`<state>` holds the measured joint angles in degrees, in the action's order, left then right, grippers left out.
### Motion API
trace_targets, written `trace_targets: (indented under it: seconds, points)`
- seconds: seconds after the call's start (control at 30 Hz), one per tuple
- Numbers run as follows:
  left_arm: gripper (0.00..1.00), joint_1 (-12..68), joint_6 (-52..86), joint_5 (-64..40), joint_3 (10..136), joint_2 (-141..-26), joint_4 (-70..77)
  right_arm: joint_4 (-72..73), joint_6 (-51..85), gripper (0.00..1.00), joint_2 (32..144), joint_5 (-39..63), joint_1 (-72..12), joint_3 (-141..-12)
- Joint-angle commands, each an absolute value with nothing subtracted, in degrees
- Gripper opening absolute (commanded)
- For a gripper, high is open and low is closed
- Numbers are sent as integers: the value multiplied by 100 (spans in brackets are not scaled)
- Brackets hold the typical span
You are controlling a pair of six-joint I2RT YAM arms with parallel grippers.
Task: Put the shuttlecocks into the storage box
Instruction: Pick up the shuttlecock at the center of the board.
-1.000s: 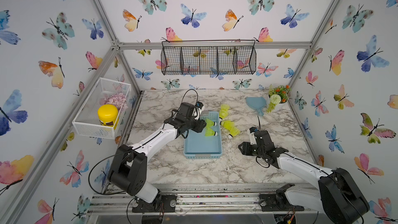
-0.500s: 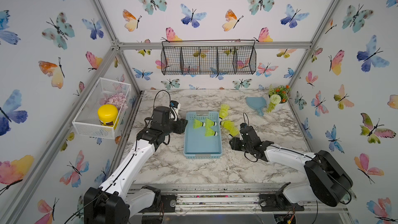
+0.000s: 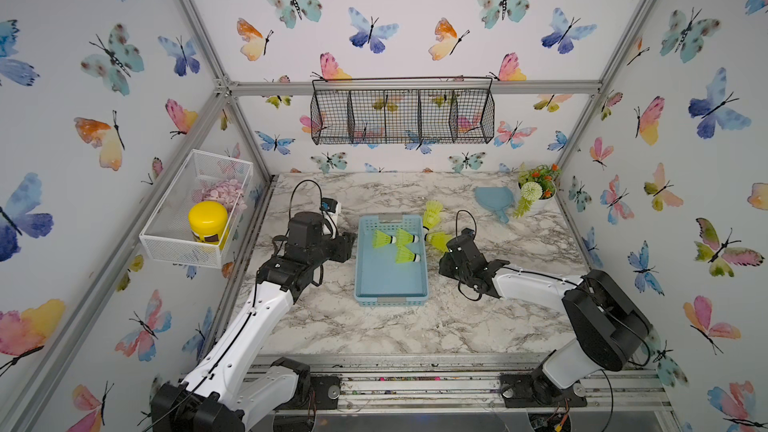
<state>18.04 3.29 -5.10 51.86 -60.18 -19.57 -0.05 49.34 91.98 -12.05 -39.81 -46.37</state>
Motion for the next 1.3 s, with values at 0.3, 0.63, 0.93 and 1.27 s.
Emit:
trace_targets:
  seconds: [0.3,0.63,0.93,1.27]
  points:
    - [60,1724,338,-522,5246,-5880,-1865,-356,5476,53,9802,-1726,-4026,-5045]
    - [60,1688,345,-607,5246,-5907,-1867,-273,5411,52,10195,-1726,-4025,-5214]
    - [60,1661,318,-762,5242,-5915,-1871,-339,4965,37,10058,-1937,-4025,-5000]
    - [60,1665,225,-995,5254,-5950,-1883,212,3744,25,9120,-2004,-4025,-4192]
